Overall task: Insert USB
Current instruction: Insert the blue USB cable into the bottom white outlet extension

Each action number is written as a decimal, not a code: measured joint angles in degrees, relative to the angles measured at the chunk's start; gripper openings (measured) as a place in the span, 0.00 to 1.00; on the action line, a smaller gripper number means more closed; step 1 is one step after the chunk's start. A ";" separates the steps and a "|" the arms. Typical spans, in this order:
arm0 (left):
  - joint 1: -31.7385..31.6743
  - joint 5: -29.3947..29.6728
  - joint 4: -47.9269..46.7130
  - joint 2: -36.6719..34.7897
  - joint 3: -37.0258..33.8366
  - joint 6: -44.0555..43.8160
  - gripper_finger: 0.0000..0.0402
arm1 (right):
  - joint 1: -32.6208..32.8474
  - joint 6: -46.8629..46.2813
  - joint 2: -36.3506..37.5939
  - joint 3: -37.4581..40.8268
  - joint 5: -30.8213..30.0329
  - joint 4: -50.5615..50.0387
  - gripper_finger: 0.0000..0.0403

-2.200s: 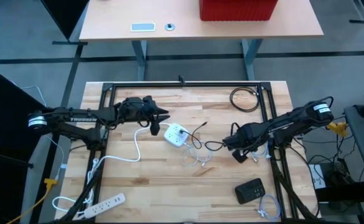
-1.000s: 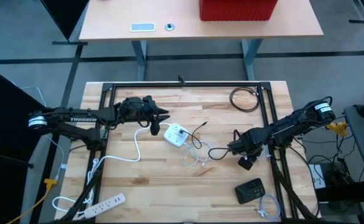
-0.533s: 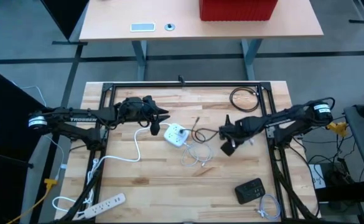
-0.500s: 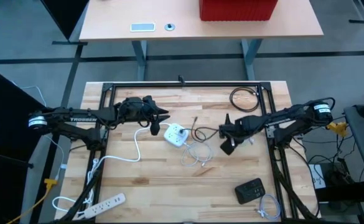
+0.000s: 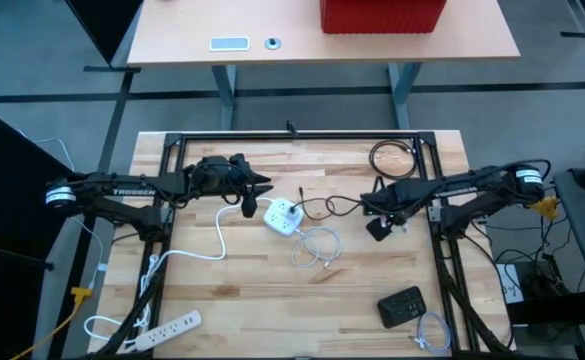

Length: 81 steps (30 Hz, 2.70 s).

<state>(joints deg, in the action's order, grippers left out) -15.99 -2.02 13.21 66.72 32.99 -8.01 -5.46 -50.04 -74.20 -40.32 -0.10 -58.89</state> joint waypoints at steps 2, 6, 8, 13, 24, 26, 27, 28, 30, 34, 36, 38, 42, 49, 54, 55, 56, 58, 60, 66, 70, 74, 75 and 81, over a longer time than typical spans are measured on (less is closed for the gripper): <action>0.00 -0.01 0.00 0.00 0.00 0.00 0.26 | 0.31 -1.36 2.01 0.73 0.09 -0.79 0.67; 0.00 0.00 -0.04 0.00 0.00 0.01 0.26 | 0.31 -2.60 4.44 2.84 2.30 -0.66 0.62; 0.00 -0.02 -0.04 0.00 0.00 0.02 0.26 | 0.31 -2.62 4.47 3.93 2.66 -0.62 0.59; 0.00 -0.01 -0.06 0.00 0.00 0.01 0.26 | 0.18 -2.01 2.84 5.73 2.73 -0.43 0.52; 0.00 0.00 -0.02 0.00 0.00 0.02 0.26 | 0.18 -1.40 2.21 8.63 1.57 0.20 0.42; 0.00 0.00 -0.08 0.00 0.00 0.02 0.26 | 0.18 -1.40 2.87 8.00 1.56 -0.69 0.41; 0.00 -0.02 -0.06 0.00 0.00 0.00 0.26 | 0.18 -1.20 3.40 7.64 1.55 -0.89 0.40; 0.00 -0.01 -0.03 0.00 0.00 0.00 0.26 | 0.18 -0.68 3.97 7.41 1.50 -0.73 0.40; 0.00 -0.02 -0.06 0.00 0.00 0.02 0.26 | -0.06 -0.29 4.61 7.24 1.12 -0.61 0.39; 0.00 -0.02 0.01 0.00 0.00 0.02 0.26 | -0.85 -0.04 4.67 8.03 0.79 -0.52 0.38; 0.00 -0.02 0.00 0.00 0.00 0.02 0.26 | -1.06 -0.03 4.55 8.82 0.45 -0.41 0.37; 0.00 0.00 0.02 0.00 0.00 0.00 0.26 | -1.47 -0.02 4.37 9.46 -0.17 -0.07 0.35; 0.00 -0.02 0.00 0.00 0.00 0.01 0.26 | -1.86 0.26 3.92 10.58 -0.39 2.28 0.29; -0.33 -0.02 -4.05 -0.04 -0.07 11.59 0.26 | -1.83 1.21 3.95 10.86 0.44 5.21 0.11; -0.41 -0.78 -3.95 0.02 -0.07 11.93 0.26 | -1.83 2.52 4.05 7.28 0.40 4.03 0.03; -0.93 -1.98 -3.96 0.02 -0.07 11.90 0.26 | -1.83 2.60 4.05 6.12 0.42 3.37 0.03; -1.41 -2.59 -3.92 0.02 -0.07 11.87 0.26 | -1.82 2.78 4.05 4.83 0.39 2.76 0.04; -1.72 -2.33 -3.87 0.02 -0.07 11.85 0.26 | -1.69 3.46 4.05 2.15 0.30 0.83 0.04; -1.64 -2.32 -3.62 0.02 -0.07 12.47 0.26 | -1.54 4.26 4.05 -0.30 -0.42 -2.02 0.04; -1.68 -1.64 -1.10 0.22 -0.04 11.01 0.26 | -1.54 12.09 4.10 -6.93 -6.81 -4.04 0.04; -1.64 -1.70 2.35 0.61 -0.04 3.84 0.26 | -1.29 17.36 4.07 -10.87 -17.76 -3.46 0.04; -1.53 -5.51 9.23 2.05 -0.04 5.83 0.26 | -0.02 24.52 4.14 -13.20 -28.77 2.09 0.04; -1.43 -7.25 11.16 2.83 -0.04 5.88 0.26 | 0.28 27.26 4.14 -13.35 -29.85 4.88 0.04; -1.42 -10.41 23.57 8.66 -0.04 10.02 0.26 | 0.97 49.63 4.01 -13.29 -29.99 27.74 0.04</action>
<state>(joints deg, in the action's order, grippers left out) -17.41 -12.43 36.78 75.38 32.96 2.01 -4.49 -0.41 -70.19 -53.60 -30.09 -31.14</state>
